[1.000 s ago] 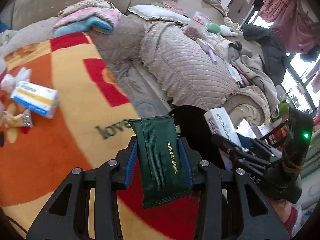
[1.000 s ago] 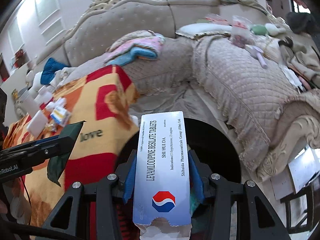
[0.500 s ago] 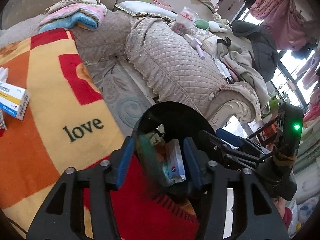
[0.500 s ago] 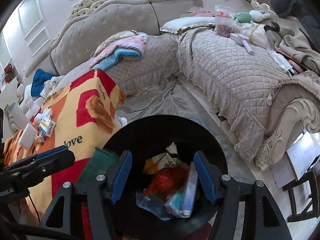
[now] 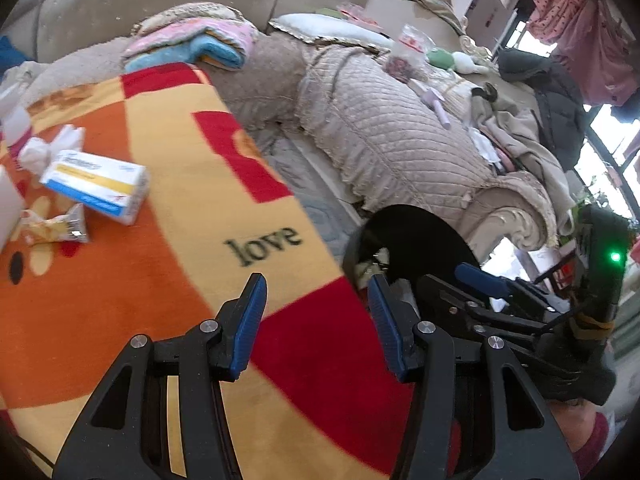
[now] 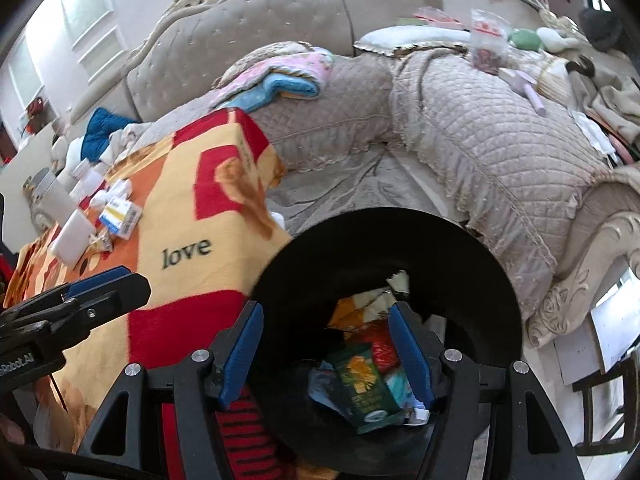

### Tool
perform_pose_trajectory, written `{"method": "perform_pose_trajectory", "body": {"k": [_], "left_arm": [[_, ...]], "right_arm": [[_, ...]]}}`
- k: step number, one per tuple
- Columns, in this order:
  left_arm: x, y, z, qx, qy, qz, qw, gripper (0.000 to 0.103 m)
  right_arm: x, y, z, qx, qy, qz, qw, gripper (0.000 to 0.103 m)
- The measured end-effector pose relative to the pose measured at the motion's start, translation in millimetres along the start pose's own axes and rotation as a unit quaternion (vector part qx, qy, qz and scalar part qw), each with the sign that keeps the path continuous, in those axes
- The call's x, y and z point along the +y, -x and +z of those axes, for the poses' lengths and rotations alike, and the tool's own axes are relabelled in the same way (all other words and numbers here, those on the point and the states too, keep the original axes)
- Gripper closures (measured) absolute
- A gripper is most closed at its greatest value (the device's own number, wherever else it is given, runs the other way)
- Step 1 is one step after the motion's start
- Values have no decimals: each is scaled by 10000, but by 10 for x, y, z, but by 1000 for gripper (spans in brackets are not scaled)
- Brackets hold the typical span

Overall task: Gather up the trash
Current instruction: 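Carry the white box and green pouch to the black bin and open both tools, then grasp the yellow-blue medicine box with the right tool while the left tool grasps the white sponge block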

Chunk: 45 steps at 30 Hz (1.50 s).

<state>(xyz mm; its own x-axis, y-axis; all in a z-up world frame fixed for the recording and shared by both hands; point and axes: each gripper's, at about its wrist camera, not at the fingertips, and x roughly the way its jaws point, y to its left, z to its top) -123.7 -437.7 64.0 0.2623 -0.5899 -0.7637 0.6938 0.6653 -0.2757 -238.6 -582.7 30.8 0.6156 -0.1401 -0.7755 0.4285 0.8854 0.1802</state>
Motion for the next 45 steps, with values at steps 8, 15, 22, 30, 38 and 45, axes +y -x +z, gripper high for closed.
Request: {"method": "perform_pose_trajectory", "body": {"k": [8, 15, 22, 30, 38, 45], "left_arm": [[465, 204, -86, -103, 356, 403, 9985, 52], [897, 377, -209, -160, 683, 762, 9946, 52], [1231, 538, -313, -206, 939, 1080, 9895, 52], [1554, 671, -456, -212, 1183, 1318, 9840, 52], [1754, 780, -560, -246, 1363, 1417, 9802, 52], [1997, 864, -632, -239, 1611, 1345, 9774, 52]], "right_arm": [[420, -78, 16, 60, 368, 189, 9991, 36], [840, -206, -34, 251, 800, 375, 9958, 36], [1227, -296, -77, 332, 1114, 573, 9916, 35], [1574, -383, -134, 443, 1431, 689, 9863, 35], [1760, -421, -136, 476, 1597, 776, 9830, 35], [1886, -469, -117, 441, 1715, 898, 9801, 28]]}}
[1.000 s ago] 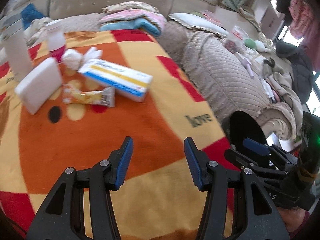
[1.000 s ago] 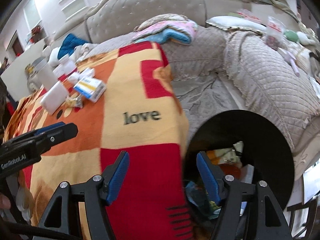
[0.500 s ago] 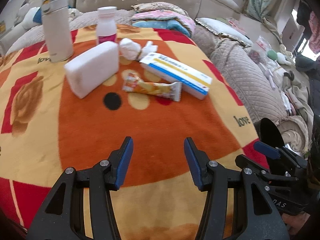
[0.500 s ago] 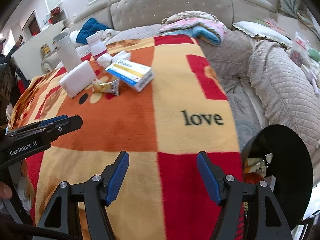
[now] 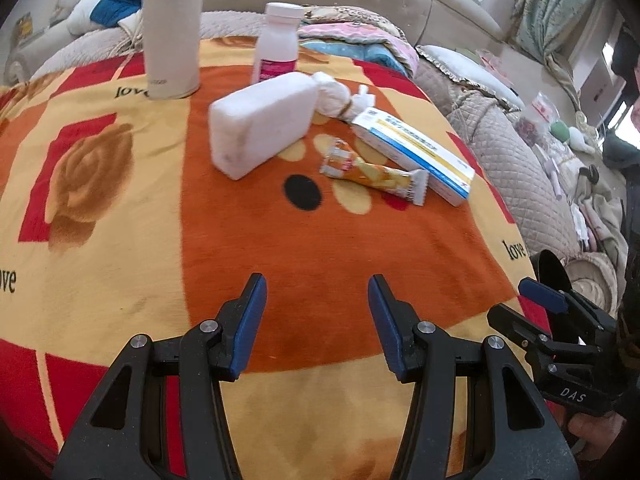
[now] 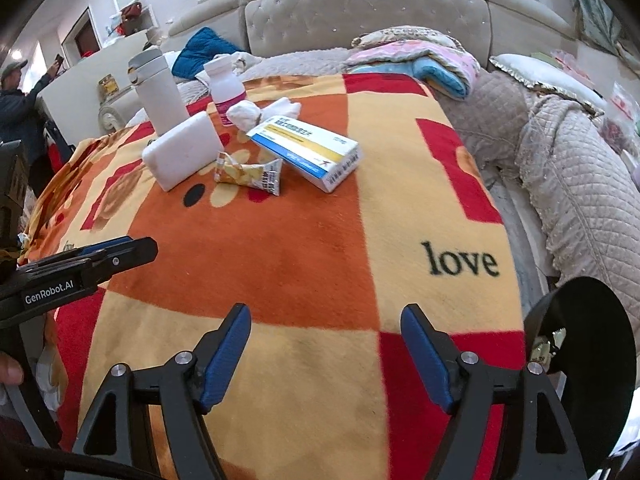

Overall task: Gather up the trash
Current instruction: 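Grasp the yellow-blue medicine box with the right tool while the left tool grasps the white sponge block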

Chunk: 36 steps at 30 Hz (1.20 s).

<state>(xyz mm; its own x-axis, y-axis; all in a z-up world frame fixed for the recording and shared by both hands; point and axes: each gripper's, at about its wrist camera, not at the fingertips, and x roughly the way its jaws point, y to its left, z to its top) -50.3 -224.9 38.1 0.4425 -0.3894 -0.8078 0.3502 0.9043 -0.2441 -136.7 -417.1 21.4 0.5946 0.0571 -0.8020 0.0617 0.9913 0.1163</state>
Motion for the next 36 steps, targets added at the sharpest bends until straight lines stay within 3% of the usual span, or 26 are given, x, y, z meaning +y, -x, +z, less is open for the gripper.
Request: {"method": "perform_pose_trajectory", "body": {"k": [7, 11, 14, 21, 27, 32, 34, 35, 36], "left_arm": [[236, 53, 191, -79, 191, -45, 9998, 51], [314, 127, 426, -291, 140, -19, 9995, 40], [343, 116, 622, -333, 5, -36, 9994, 36], [239, -74, 1006, -220, -685, 355, 9968, 36], [134, -346, 1143, -13, -1210, 702, 9902, 36], [150, -495, 1162, 189, -1217, 596, 9906, 36], [190, -521, 1169, 253, -1059, 453, 9930, 38], [210, -525, 1176, 250, -977, 384, 9942, 52], [238, -531, 1174, 272, -896, 343, 9950, 62]], "right_arm": [[81, -125, 132, 34, 85, 187, 9998, 28], [91, -182, 259, 4, 208, 158, 9997, 28], [60, -193, 415, -64, 257, 150, 9995, 28], [44, -268, 961, -306, 565, 143, 9978, 28], [111, -638, 1294, -3, 919, 235, 9955, 28], [153, -923, 1371, 342, 1033, 373, 9934, 28], [170, -991, 1355, 423, 1034, 359, 9931, 32], [166, -1011, 1342, 441, 1005, 348, 9934, 45], [164, -1016, 1328, 443, 975, 356, 9936, 48]]}}
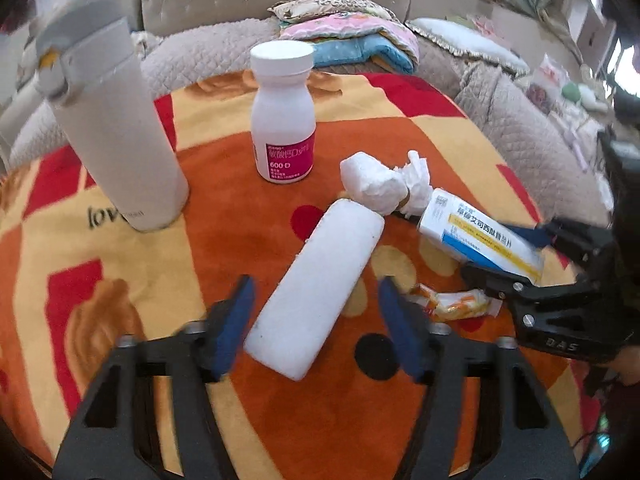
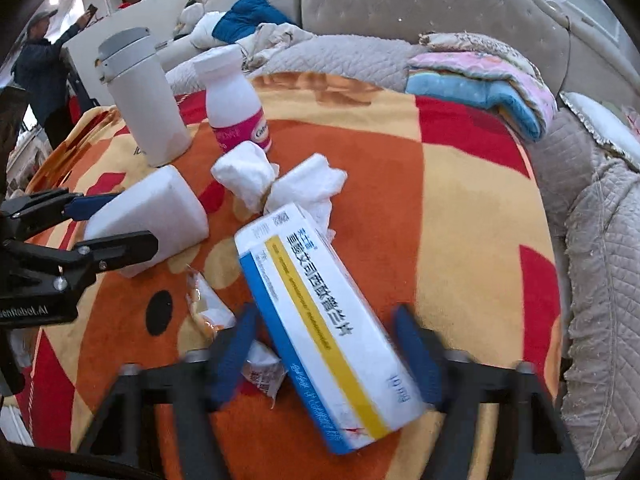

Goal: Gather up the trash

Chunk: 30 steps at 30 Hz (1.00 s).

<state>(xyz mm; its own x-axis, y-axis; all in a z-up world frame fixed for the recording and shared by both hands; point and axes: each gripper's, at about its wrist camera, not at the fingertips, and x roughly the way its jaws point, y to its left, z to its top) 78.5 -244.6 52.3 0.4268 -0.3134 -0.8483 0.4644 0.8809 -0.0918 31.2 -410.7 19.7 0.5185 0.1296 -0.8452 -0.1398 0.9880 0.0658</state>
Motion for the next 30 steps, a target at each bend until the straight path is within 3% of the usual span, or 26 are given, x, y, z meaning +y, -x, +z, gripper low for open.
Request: {"method": "perform_pose_trajectory", "body": {"k": [8, 17, 25, 30], "left_arm": [[62, 313, -208, -109, 372, -268, 9989, 67], [-164, 638, -643, -146, 545, -253, 9981, 67], [-425, 835, -910, -306, 403, -185, 9985, 67], [-535, 879, -1028, -308, 327, -214, 9988, 67]], "right_arm": [[-115, 445, -268, -513, -512, 173, 9972, 51], [23, 795, -764, -590, -822, 159, 9947, 51], [124, 989, -1093, -639, -1012, 86, 9928, 52], [181, 1089, -1184, -634, -913, -3, 9938, 58]]}}
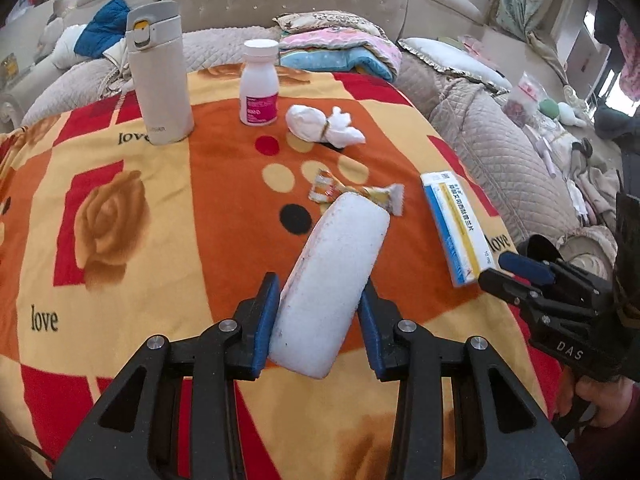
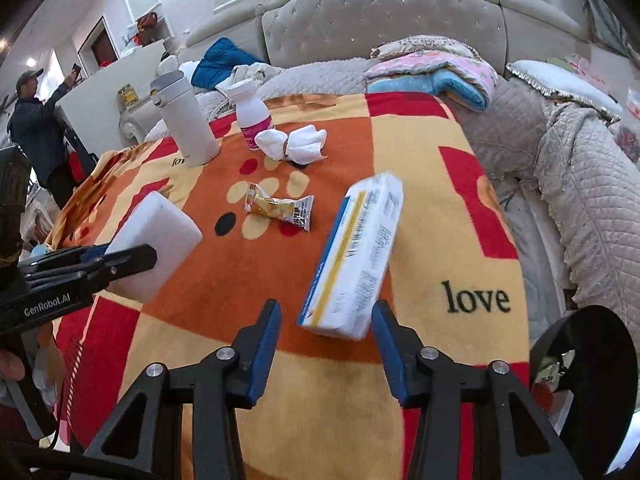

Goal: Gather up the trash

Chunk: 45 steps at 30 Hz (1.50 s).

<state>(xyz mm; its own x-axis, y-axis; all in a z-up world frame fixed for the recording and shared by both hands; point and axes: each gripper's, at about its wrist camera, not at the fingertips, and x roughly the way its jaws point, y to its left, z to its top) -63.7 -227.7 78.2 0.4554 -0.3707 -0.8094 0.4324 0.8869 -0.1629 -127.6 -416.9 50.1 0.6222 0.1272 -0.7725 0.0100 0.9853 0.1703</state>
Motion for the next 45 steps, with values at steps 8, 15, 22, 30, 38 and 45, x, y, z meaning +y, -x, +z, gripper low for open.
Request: {"method": "perform_pose_trajectory", "body": {"k": [8, 15, 22, 30, 38, 45], "left_arm": [[-3, 43, -95, -1, 32, -13, 10000, 67], [42, 26, -144, 57, 135, -34, 9999, 67], [0, 45, -196, 73, 144, -134, 9998, 67], [-280, 21, -193, 74, 55, -427, 9990, 67], [-797, -63, -200, 152, -297, -679, 9971, 67], [-1173, -123, -175, 196, -535, -857, 9947, 67]], "right_arm": [[-132, -56, 65, -25, -332, -243, 9991, 36], [-190, -487, 213, 306, -427, -398, 9978, 36], [-231, -454, 178, 159, -481, -349, 9981, 53], [-329, 120, -101, -168, -534, -153, 9983, 53], [-497, 450, -366, -263, -615, -305, 9973, 53], [-712, 666, -504, -402, -828, -439, 9948, 53]]}}
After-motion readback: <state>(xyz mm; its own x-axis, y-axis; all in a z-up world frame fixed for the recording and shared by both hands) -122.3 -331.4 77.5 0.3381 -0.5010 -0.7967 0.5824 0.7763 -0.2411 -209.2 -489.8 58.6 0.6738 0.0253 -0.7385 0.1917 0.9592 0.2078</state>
